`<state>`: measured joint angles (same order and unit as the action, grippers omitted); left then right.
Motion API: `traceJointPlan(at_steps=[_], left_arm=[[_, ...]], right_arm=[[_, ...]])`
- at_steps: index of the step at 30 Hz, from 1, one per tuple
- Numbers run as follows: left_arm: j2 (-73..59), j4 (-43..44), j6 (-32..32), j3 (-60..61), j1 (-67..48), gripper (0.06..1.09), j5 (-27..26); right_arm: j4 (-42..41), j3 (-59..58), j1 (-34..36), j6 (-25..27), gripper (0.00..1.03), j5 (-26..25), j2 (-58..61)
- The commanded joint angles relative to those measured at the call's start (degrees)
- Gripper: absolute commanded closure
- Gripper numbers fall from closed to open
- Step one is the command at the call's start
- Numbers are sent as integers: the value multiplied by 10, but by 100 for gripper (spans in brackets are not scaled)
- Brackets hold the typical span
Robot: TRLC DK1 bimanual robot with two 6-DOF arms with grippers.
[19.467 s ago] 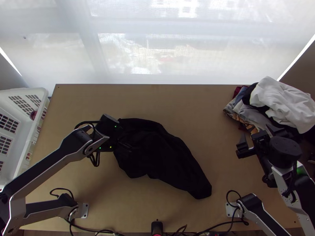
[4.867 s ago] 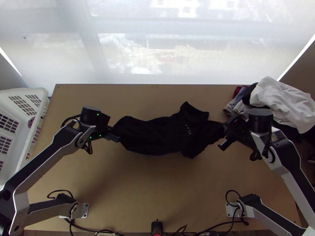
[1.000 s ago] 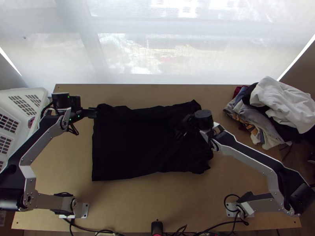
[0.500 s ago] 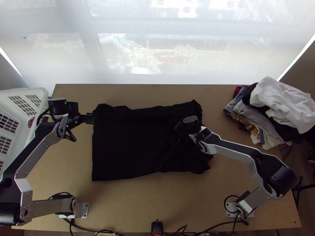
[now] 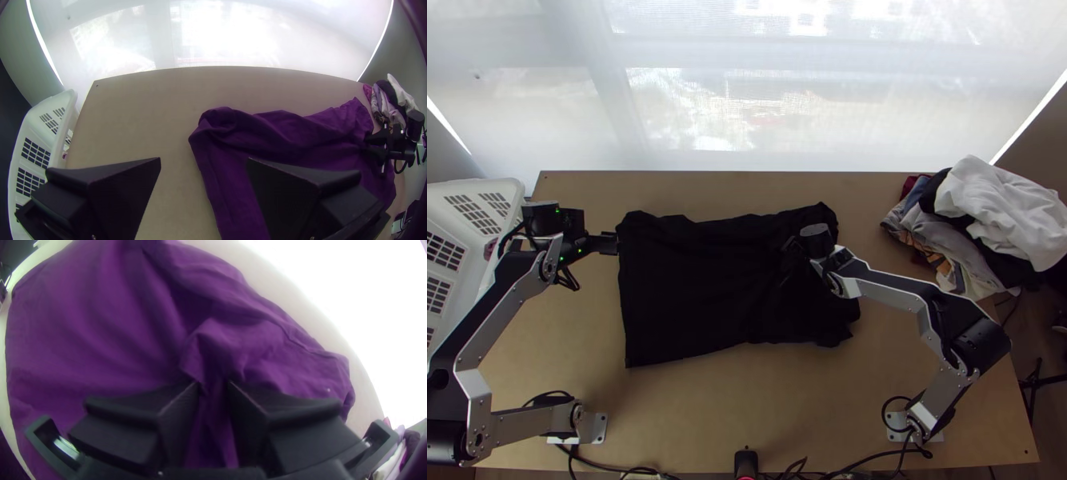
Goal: Fold the t-shirt
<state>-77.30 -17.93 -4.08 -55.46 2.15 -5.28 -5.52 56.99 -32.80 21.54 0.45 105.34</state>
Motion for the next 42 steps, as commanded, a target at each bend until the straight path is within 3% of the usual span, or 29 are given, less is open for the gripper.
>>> traceJointPlan(at_steps=[1,12,13,18,22,29,34,42], left_arm=[[1,-1,-3,-3,-2,15,-1],[-36,4,6,-39,-16,15,-3],[-36,2,11,-38,-23,15,-3],[-11,-23,17,-19,-76,15,-8],[25,-79,11,-3,-123,15,-36],[116,-226,-57,34,-163,15,-75],[154,-338,-144,44,-161,15,-76],[164,-409,-218,72,-170,14,-74]], right_arm=[[-3,30,11,3,100,-13,-7],[67,58,-3,3,100,-16,-27],[70,55,-7,2,94,-16,-28],[91,40,-7,-13,38,-17,-51],[138,14,12,-25,14,-18,-121],[252,-65,48,4,10,-18,-294],[345,-115,36,15,10,-17,-405],[423,-142,5,16,10,-17,-465]])
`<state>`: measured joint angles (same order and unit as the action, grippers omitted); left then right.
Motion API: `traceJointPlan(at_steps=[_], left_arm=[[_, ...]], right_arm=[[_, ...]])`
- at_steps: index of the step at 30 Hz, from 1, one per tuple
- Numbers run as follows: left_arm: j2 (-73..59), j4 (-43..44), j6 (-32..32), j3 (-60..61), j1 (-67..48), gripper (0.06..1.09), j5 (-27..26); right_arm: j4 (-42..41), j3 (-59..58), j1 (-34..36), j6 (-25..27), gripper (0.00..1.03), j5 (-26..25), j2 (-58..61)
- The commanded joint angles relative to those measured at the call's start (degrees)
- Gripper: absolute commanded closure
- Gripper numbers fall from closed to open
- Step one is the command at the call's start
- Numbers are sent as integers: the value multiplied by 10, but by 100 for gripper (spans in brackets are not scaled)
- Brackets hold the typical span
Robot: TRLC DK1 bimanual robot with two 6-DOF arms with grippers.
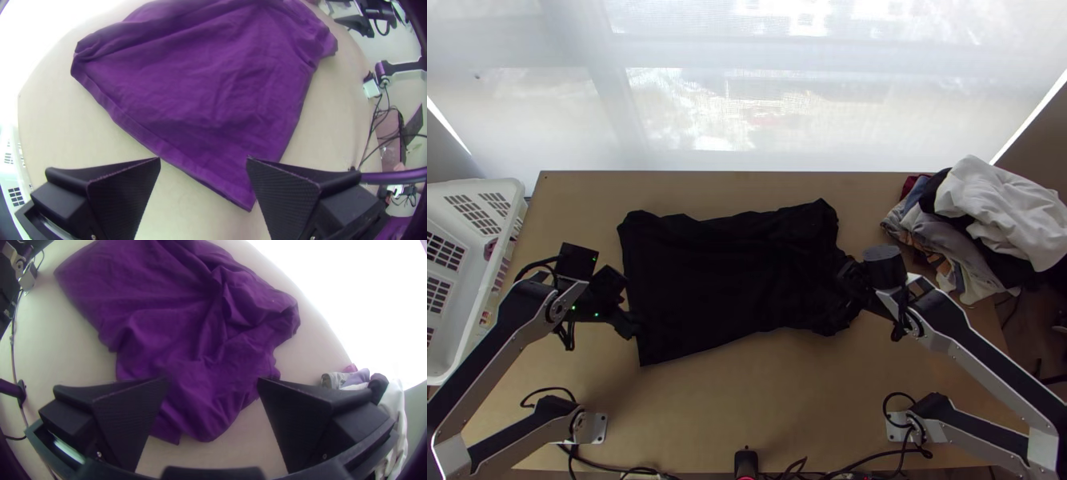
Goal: Fold the t-shirt
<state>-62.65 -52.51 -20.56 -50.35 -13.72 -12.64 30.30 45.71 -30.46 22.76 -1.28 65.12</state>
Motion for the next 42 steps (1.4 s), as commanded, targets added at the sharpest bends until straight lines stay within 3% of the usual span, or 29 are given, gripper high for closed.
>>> traceJointPlan(at_steps=[1,8,14,18,22,31,33,37,39,42], left_arm=[[16,-73,-55,23,-16,14,3],[10,-108,-41,49,-48,15,13],[-18,-68,-19,83,-67,15,15],[-50,-51,-13,94,-68,23,15],[-77,-32,-10,95,-73,24,15],[-117,28,-1,103,-71,85,15],[-117,32,0,99,-70,88,15],[-117,36,-3,94,-62,95,16],[-117,36,-3,91,-54,97,15],[-107,35,-1,82,-48,100,15]], right_arm=[[68,-32,-18,4,10,0,-65],[64,-44,-20,3,10,0,-77],[55,-46,-24,4,10,0,-73],[41,-45,-34,14,10,0,-50],[41,-46,-57,10,10,1,-38],[45,-76,-84,17,11,0,-11],[38,-83,-84,17,13,0,5],[19,-79,-91,14,22,0,45],[6,-72,-92,16,40,0,63],[2,-62,-92,25,78,0,80]])
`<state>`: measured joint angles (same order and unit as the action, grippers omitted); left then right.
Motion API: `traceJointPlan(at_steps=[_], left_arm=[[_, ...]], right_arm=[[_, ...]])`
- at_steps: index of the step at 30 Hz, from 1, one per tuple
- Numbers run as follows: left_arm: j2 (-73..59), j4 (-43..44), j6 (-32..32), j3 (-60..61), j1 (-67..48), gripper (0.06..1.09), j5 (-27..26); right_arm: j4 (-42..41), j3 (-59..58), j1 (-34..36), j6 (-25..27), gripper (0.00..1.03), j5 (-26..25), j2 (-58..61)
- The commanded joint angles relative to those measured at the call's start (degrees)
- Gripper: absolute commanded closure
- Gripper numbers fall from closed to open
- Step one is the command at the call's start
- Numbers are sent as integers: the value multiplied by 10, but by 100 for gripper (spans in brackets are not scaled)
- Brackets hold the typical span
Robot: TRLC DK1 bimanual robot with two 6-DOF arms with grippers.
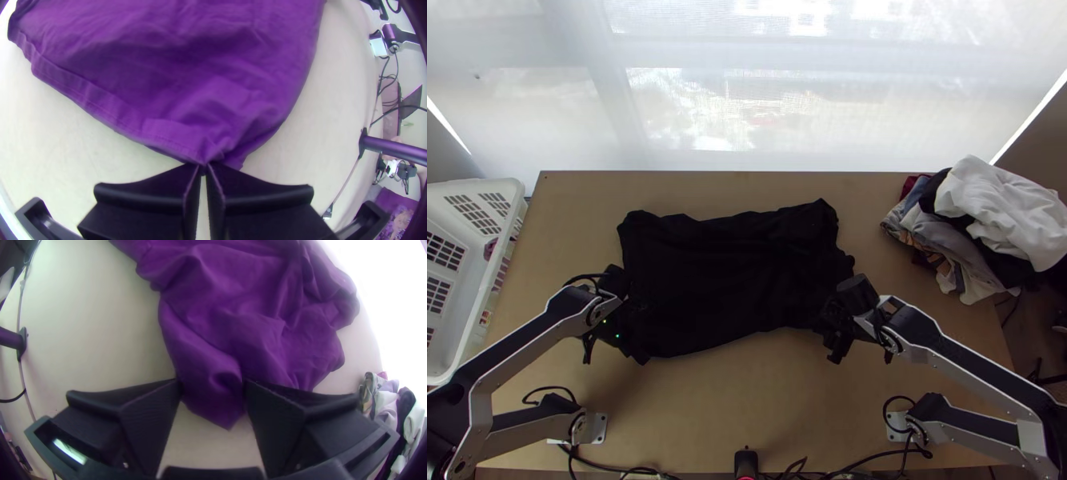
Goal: Fold the t-shirt
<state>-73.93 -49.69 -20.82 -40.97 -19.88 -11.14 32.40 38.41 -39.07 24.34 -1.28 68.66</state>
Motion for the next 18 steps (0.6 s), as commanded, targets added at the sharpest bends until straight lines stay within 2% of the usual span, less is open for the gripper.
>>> traceJointPlan(at_steps=[1,2,3,8,12,18], left_arm=[[12,6,1,-17,16,103,0],[19,5,2,-22,21,103,0],[26,3,3,-29,27,103,0],[61,-30,2,-82,61,105,-1],[92,-58,0,-123,84,105,-5],[133,-94,0,-161,105,105,-11]], right_arm=[[-22,13,-5,15,88,0,46],[-24,16,-4,19,97,0,47],[-24,19,-2,21,100,0,46],[-8,48,23,37,100,0,19],[43,98,46,46,100,1,-6],[142,170,45,48,100,9,-37]])
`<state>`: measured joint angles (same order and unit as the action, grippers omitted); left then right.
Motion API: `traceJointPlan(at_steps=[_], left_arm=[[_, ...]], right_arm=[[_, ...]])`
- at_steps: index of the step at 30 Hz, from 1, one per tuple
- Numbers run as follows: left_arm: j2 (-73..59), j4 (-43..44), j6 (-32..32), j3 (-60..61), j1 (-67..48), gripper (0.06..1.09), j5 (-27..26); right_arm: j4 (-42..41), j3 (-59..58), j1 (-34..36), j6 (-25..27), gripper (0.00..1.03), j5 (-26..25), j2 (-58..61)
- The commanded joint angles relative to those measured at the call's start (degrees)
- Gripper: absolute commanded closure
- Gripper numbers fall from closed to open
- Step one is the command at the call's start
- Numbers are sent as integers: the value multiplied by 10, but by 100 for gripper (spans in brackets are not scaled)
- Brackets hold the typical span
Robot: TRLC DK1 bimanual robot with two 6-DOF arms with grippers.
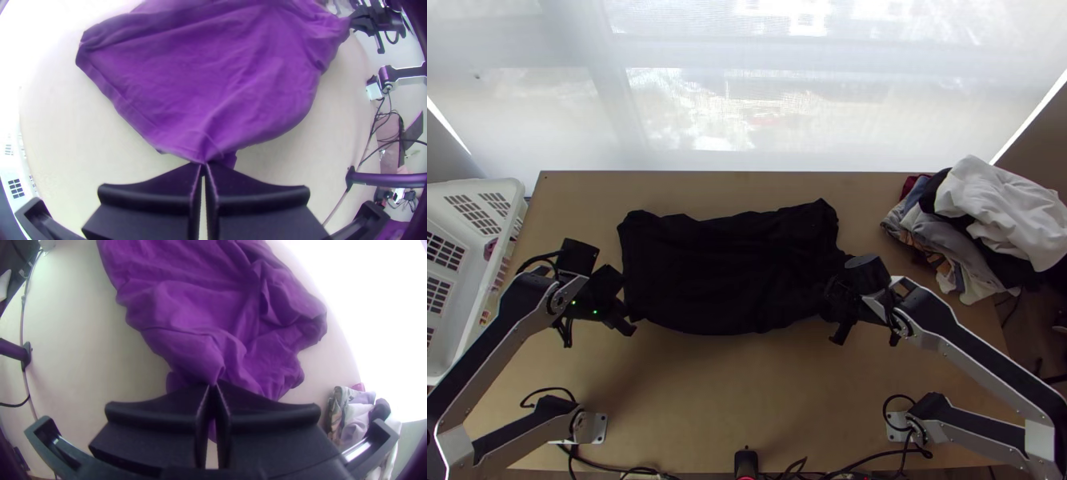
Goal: Fold the t-shirt
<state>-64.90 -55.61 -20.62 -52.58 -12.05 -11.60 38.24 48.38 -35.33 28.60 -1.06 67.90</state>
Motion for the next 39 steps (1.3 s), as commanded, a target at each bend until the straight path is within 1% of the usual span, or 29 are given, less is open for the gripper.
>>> traceJointPlan(at_steps=[1,5,8,10,12,14,18,25,30,31,33,34,35,37,38,39], left_arm=[[49,-41,-3,-47,31,105,-8],[74,-74,-13,-63,55,105,-27],[94,-100,-24,-72,68,105,-41],[105,-122,-31,-73,68,105,-49],[114,-145,-40,-70,68,105,-57],[117,-156,-44,-56,68,105,-61],[118,-172,-64,-14,68,105,-61],[104,-250,-119,34,61,105,-55],[98,-267,-140,50,62,105,-33],[95,-267,-148,55,61,102,-27],[89,-263,-151,63,64,79,-25],[84,-259,-151,64,69,66,-24],[80,-255,-150,63,74,56,-24],[77,-240,-152,61,86,30,-25],[77,-232,-152,56,92,22,-25],[77,-225,-152,50,99,19,-25]], right_arm=[[106,82,5,5,100,11,-31],[215,131,-6,1,100,51,-30],[296,153,-28,-1,100,77,-28],[337,156,-47,-6,100,91,-25],[362,153,-65,-17,100,106,-24],[367,141,-80,-31,100,118,-22],[364,104,-106,-44,100,122,-8],[346,42,-105,-43,100,141,7],[343,5,-121,-42,100,152,18],[337,0,-122,-41,99,153,22],[325,-1,-122,-42,86,154,24],[317,2,-121,-42,76,153,23],[312,8,-120,-42,61,153,23],[308,23,-115,-40,22,152,24],[305,33,-111,-39,4,152,24],[303,44,-104,-37,4,152,24]])
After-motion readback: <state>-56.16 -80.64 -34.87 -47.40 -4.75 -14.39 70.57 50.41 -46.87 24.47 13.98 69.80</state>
